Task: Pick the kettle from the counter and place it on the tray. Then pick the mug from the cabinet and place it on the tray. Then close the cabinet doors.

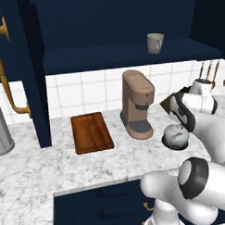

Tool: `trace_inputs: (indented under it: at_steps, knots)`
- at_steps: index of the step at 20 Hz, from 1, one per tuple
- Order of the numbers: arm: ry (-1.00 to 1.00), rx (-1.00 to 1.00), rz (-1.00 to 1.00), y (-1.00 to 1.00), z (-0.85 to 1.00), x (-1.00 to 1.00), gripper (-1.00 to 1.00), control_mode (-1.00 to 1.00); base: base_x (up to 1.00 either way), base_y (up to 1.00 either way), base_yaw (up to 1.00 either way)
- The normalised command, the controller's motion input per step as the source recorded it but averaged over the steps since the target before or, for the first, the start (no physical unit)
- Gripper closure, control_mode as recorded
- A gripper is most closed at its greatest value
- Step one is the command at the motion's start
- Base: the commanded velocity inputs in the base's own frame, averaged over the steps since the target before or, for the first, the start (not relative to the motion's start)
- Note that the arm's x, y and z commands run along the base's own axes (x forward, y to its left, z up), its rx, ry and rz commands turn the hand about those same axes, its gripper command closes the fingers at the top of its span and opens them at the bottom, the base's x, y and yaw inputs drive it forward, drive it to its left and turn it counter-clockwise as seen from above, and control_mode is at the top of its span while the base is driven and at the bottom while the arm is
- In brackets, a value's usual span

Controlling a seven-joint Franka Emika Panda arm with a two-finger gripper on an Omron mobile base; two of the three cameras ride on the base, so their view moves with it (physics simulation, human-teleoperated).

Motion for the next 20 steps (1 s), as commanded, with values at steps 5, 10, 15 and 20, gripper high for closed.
trace_inputs:
  at_steps: [5,10,15,20]
  knots:
    - [0.00,-0.05,0.00,0.54,0.36,-0.51,1.00,-1.00,0.00,0.00,0.00]
    - [0.00,-0.04,0.02,0.82,0.21,-0.24,1.00,-1.00,0.00,0.00,0.00]
    - [-0.04,-0.02,0.02,0.99,0.16,-0.03,1.00,-1.00,0.00,0.00,0.00]
    - [-0.01,-0.03,0.01,1.00,0.09,0.08,1.00,-1.00,0.00,0.00,0.00]
